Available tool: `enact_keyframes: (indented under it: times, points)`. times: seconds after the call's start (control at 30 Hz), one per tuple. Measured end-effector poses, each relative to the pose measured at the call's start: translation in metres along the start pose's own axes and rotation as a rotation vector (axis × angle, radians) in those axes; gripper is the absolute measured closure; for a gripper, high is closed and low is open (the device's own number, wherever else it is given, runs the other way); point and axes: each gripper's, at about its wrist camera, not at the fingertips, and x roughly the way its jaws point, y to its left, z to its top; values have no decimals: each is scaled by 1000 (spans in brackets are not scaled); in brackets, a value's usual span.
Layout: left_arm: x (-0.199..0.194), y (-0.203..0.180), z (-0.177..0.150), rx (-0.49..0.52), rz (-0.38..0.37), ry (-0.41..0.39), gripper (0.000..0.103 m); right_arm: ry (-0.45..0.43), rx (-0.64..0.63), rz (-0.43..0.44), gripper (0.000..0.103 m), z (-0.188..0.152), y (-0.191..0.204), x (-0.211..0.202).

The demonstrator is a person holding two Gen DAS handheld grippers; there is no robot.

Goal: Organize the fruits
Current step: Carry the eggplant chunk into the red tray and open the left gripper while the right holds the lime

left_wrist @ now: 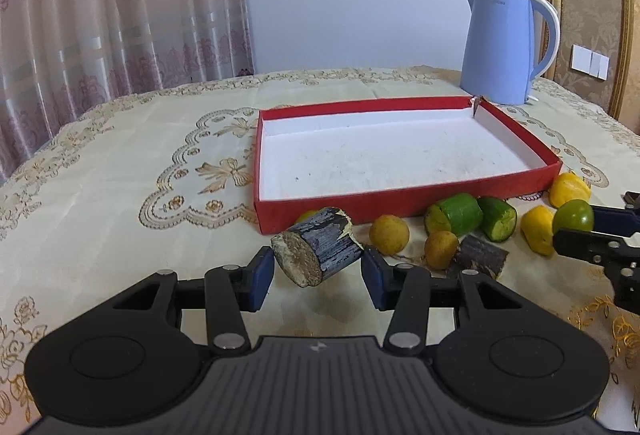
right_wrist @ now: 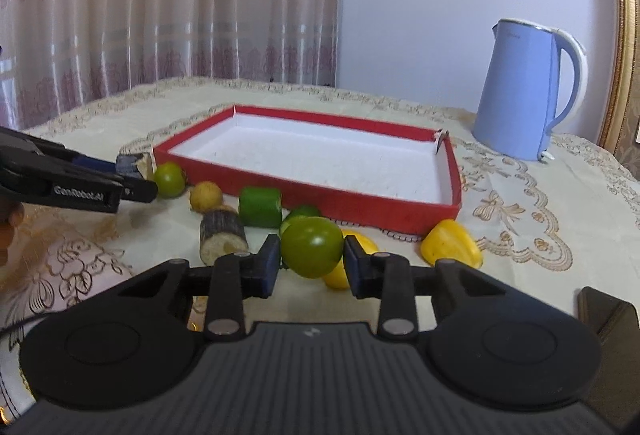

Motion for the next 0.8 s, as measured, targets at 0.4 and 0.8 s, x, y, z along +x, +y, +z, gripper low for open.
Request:
enact_keyframes:
  times: [0.4,0.8]
  points:
    - [19,-9,34,37,59,-36,56,-34,29,4,71,1,-5,-7]
    - [55,-22,62,66,107,-30,56,-46,58,3,71,0,-11,-10]
